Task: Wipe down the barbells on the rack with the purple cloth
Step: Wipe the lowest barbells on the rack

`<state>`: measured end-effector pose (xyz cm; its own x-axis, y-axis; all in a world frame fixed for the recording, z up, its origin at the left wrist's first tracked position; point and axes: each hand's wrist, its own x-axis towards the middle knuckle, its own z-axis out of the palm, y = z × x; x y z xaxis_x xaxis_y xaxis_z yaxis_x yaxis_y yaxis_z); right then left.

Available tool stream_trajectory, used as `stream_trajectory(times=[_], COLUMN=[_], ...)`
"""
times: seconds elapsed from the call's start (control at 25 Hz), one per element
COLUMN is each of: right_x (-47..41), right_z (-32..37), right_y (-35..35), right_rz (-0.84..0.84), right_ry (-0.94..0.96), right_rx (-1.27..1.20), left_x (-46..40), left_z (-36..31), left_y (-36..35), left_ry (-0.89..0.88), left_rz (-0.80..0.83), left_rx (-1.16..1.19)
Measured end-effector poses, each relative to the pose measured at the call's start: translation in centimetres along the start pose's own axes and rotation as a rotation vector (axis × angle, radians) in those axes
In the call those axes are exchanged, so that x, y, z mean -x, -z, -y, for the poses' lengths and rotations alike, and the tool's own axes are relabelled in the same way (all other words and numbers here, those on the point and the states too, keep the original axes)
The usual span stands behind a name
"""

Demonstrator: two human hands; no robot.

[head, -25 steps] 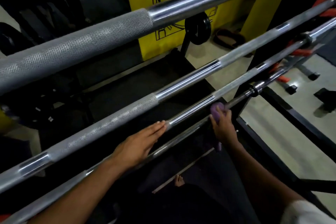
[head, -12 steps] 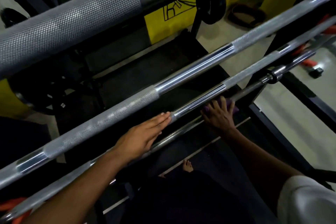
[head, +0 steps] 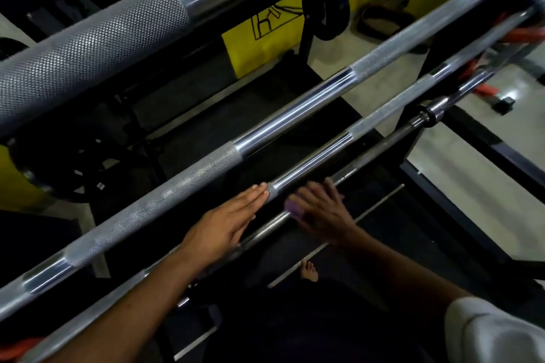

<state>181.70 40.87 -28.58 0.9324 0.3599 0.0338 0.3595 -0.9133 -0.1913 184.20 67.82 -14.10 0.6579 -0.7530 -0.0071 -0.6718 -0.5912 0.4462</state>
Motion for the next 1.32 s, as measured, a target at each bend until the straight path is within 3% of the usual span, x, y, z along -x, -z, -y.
stream_trajectory(times=[0.16, 0.28, 0.36, 0.52, 0.68, 0.88, 1.04, 1.16, 1.32], right_x=[-0.9, -2.2, -1.9, -1.0, -0.6, -1.7, -2.6, -1.5, 0.3], right_z=[-8.0, -7.3, -3.7, 5.7, 4.2, -5.8, -5.2, 1.2, 6.7], right_y=[1.3, 0.9, 0.3, -1.4, -1.5, 0.7, 0.1, -1.3, -2.0], right_rz=[-0.019, -0.004, -0.005, 0.019, 0.007, -0.043, -0.042, -0.054, 0.093], right_ry=[-0.294, -0.46, -0.448, -0.187, -0.074, -0.374, -0.515, -0.371, -0.037], right_rx=[-0.007, -0.055, -0.058, -0.073, -0.082, -0.07, -0.117, -0.104, -0.181], left_x=[-0.1, -0.3, -0.4, -0.6, -0.5, -0.4, -0.4, -0.5, -0.6], left_z=[0.8, 1.5, 1.6, 1.5, 1.6, 1.4, 1.2, 1.2, 1.2], left_y=[0.4, 0.5, 0.2, 0.1, 0.2, 0.6, 0.6, 0.6, 0.5], left_ry=[-0.056, -0.101, -0.106, -0.126, -0.122, -0.121, -0.11, -0.119, -0.122], left_rz=[0.137, 0.181, 0.17, 0.147, 0.152, 0.143, 0.152, 0.15, 0.145], left_rx=[-0.045, -0.07, -0.087, -0.062, -0.054, -0.068, -0.079, -0.077, -0.09])
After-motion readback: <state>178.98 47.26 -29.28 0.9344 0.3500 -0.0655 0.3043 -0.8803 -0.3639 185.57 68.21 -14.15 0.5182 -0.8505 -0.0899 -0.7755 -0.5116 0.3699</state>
